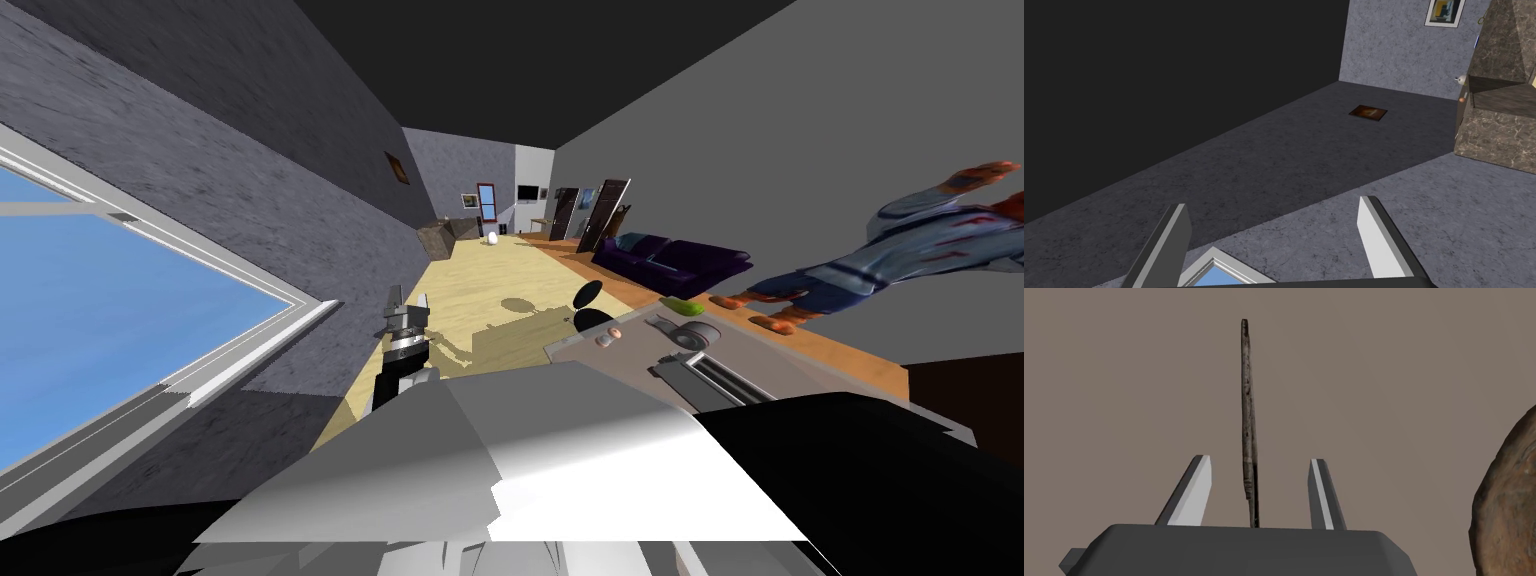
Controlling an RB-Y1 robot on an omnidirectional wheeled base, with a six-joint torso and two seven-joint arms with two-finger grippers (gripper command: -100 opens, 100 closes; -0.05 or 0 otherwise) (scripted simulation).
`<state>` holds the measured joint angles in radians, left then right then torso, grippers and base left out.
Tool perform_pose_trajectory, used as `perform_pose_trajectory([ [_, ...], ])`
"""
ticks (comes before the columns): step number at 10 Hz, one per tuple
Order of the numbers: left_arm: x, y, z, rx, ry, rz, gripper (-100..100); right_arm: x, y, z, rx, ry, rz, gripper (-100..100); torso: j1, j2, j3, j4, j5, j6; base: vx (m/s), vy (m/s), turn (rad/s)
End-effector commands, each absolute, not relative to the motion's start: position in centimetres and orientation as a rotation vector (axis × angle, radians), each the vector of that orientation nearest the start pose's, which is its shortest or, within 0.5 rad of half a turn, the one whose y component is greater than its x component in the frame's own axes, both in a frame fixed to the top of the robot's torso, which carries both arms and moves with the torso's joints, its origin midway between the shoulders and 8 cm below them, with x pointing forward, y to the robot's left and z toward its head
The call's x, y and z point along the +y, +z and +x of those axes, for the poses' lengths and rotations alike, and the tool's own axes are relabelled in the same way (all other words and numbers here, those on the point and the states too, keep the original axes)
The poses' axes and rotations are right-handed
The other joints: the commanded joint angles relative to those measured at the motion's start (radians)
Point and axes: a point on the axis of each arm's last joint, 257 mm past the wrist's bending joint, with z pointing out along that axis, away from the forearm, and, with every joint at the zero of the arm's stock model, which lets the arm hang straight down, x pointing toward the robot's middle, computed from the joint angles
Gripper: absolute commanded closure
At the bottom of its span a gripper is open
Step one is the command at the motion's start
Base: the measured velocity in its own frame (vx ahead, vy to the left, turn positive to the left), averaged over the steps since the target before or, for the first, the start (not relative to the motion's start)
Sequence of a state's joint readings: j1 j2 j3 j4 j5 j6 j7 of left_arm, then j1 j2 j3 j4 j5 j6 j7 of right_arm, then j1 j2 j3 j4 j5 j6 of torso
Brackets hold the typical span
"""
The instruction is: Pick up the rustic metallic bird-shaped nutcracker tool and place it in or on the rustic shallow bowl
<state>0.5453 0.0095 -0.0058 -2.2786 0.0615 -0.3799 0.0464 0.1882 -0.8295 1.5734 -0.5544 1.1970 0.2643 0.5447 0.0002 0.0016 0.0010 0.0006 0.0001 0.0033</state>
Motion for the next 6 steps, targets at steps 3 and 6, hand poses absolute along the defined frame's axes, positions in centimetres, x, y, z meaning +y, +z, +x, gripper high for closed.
perform_pose_trajectory([
  [3, 29.20, -1.54, 35.79, 0.677, -1.334, -0.843, 0, -59.30, -59.72, -8.31, 2.143, -0.478, -2.584, 100, 0.000, 0.001, 0.001, 0.001, -0.001, 0.003, -0.001, -0.001, 0.010],
  [6, 29.20, -1.54, 35.79, 0.677, -1.334, -0.843, 0, -59.88, -59.12, -8.25, 2.145, -0.484, -2.576, 100, 0.000, 0.001, 0.001, 0.001, -0.001, 0.002, 0.006, 0.015, -0.024],
])
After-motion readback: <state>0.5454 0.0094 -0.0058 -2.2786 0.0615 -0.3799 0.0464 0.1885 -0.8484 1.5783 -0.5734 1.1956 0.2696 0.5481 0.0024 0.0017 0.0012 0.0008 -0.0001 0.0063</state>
